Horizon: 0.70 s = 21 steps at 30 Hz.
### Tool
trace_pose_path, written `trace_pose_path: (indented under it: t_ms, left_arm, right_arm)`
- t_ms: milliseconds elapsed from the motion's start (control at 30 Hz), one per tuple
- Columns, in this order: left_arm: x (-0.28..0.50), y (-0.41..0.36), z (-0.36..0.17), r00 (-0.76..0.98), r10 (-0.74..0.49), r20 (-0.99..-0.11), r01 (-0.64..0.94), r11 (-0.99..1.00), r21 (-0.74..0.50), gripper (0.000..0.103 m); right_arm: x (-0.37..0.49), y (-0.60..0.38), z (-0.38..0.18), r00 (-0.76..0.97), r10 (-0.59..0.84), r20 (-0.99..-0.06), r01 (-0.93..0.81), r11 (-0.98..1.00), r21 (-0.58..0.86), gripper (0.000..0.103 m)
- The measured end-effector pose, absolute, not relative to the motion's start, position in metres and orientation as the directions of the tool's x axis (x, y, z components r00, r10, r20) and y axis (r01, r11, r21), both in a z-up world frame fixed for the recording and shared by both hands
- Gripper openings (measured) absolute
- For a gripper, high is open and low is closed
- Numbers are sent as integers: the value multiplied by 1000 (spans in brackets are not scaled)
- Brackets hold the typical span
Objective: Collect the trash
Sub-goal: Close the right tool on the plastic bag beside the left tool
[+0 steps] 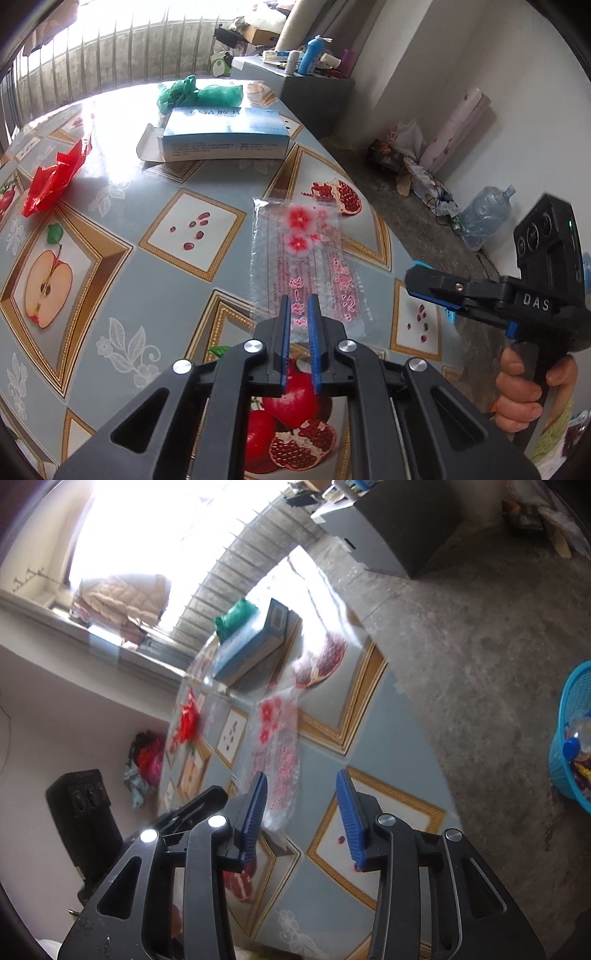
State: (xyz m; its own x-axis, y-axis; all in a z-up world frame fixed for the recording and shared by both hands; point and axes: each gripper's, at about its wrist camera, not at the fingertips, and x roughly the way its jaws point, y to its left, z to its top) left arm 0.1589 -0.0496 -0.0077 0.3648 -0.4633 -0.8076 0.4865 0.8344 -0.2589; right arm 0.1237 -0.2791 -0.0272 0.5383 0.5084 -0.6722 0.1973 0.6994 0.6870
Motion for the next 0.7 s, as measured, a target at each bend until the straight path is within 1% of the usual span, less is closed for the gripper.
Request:
trace_pose_path:
  t_ms: [33, 100, 200, 367, 433, 500, 533, 567, 633, 700]
  left_arm:
    - [159, -56, -8, 366, -455, -812, 491, 835, -246, 9]
    - [160, -57, -16, 358, -442, -823, 495, 837, -234, 9]
    - [165, -54, -26, 330, -459, -825, 484, 832, -269, 9]
    - [167, -54, -28, 312, -493, -812, 523, 803, -286, 6]
    - [166, -53, -29, 308, -505, -806, 528, 796, -297, 6]
    - [166, -51, -29, 304, -518, -799, 532, 789, -309, 6]
    - [168, -50, -30, 300, -528, -795, 533, 784, -319, 6]
    - [169, -48, -30, 297, -535, -791, 533, 780, -327, 6]
    - [172, -45, -31, 290, -546, -786, 532, 775, -342, 6]
    - [177, -43, -30, 285, -556, -781, 530, 770, -355, 6]
  right_arm:
    - [126, -275, -30, 523, 497, -692, 209, 713, 670, 40]
    - [131, -268, -33, 514, 506, -693, 205, 711, 672, 39]
    - [136, -262, -33, 498, 518, -695, 202, 710, 674, 39]
    - [148, -252, -40, 465, 607, -644, 196, 639, 744, 39]
    - [150, -250, -40, 471, 608, -639, 206, 629, 750, 39]
    - [152, -250, -40, 478, 601, -640, 221, 623, 750, 33]
    - [152, -250, -40, 479, 589, -651, 235, 629, 741, 26]
    - [153, -250, -40, 477, 574, -666, 247, 640, 728, 21]
    - [154, -252, -44, 471, 561, -681, 275, 640, 718, 2]
    - [154, -256, -48, 471, 573, -671, 285, 621, 730, 0]
